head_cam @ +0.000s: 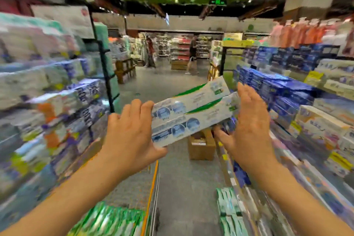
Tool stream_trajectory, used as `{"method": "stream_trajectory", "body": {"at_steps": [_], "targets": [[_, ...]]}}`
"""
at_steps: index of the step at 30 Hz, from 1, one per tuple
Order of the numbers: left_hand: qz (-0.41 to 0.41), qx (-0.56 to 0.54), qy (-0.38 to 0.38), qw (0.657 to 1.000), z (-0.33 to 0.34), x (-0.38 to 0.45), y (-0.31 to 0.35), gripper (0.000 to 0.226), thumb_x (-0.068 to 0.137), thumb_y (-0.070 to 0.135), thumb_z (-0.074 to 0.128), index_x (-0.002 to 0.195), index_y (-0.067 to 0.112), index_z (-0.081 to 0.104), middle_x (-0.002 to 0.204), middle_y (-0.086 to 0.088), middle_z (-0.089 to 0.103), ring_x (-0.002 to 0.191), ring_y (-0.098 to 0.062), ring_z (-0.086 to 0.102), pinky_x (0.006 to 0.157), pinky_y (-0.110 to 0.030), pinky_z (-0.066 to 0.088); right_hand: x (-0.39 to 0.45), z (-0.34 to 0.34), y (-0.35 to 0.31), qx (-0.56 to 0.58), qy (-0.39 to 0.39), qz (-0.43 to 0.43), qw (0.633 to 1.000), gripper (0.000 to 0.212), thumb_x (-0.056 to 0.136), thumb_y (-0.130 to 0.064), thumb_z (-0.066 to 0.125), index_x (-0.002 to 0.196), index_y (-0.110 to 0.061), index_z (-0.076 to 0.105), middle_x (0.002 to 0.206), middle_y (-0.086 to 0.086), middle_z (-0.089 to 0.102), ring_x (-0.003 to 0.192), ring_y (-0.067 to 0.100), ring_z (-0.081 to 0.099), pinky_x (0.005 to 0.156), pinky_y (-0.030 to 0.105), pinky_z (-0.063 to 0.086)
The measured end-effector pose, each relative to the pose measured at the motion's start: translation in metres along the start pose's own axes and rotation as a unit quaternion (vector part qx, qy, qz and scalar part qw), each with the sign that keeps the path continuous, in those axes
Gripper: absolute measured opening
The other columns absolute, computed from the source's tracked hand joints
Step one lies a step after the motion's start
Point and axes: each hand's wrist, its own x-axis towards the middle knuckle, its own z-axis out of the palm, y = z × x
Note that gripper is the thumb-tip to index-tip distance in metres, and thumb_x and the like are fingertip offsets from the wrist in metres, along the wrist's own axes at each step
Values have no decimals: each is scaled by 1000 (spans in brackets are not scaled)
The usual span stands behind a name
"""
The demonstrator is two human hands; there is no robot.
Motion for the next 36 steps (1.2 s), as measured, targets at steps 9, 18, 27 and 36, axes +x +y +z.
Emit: {"method": "stream_trajectory", "body": {"at_steps": [9, 18, 27, 36], "targets": [[-261, -82, -22, 962, -12, -101, -120, 98, 53, 73, 43, 125, 7, 44, 110, -8, 51, 102, -33, 56, 75, -48, 49, -47, 141, -236, 633, -271, 383, 616, 77, 51, -20, 86, 121, -9, 55, 108, 10, 70, 98, 22, 68, 83, 35, 55], [-246, -265, -205, 910, 5, -142, -280, 86, 68, 60, 70, 129, 23, 22, 117, 9, 27, 107, -12, 42, 77, -23, 38, -67, 246, -351, 596, -254, 492, 581, 30, 81, -10, 70, 109, -14, 60, 102, 5, 71, 91, 24, 70, 76, 39, 58], [-333, -556, -343, 680, 109, -156, -334, 34, 82, 30, 67, 115, 34, 56, 102, 22, 67, 91, 7, 64, 72, -11, 49, -109, 328, -314, 508, -369, 536, 564, 25, 81, -18, 71, 104, -14, 62, 99, 7, 71, 86, 22, 69, 78, 39, 56], [-541, -446, -244, 670, 174, -167, -406, 58, 74, 36, 77, 124, 21, 51, 97, 7, 62, 80, -6, 56, 64, -26, 42, -236, 472, -268, 325, -515, 613, 504, 70, 94, -17, 57, 148, -10, 13, 128, 10, 46, 103, 24, 53, 83, 29, 43]]}}
